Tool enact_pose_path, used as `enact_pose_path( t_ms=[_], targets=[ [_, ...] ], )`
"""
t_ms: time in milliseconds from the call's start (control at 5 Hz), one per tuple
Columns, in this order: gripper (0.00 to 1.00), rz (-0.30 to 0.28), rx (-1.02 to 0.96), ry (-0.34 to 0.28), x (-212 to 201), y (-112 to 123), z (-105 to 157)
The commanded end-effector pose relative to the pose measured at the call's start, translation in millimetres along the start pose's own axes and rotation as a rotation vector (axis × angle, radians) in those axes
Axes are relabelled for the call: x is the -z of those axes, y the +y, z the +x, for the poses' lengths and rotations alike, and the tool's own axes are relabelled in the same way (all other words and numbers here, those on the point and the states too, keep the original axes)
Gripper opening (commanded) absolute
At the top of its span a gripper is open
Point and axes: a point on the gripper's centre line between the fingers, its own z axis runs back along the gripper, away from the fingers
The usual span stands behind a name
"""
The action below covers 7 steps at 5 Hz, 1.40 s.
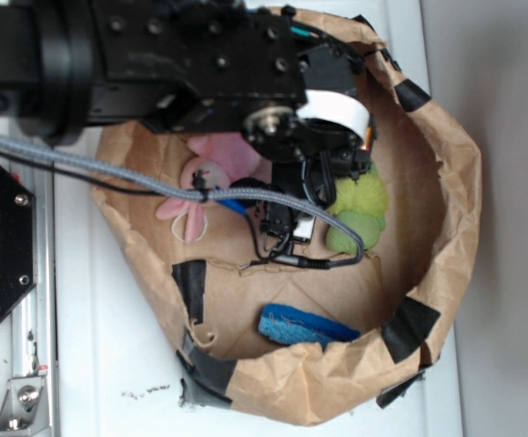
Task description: Grab the silver keys.
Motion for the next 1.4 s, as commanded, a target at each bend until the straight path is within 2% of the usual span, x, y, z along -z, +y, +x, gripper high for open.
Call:
enact_pose_path(
  t_ms=[0,200,800,1200],
  targets=[
    [1.00,0.060,0.009,0.000,24.8,8.0,5.4],
    [0.00,0.038,-0.003,-0.018,21.5,8.8,5.8],
    [0.00,0.070,0.002,-0.026,24.0,7.9,6.6],
    [0.00,0.068,0.006,-0.027,20.5,8.4,6.8]
  ],
)
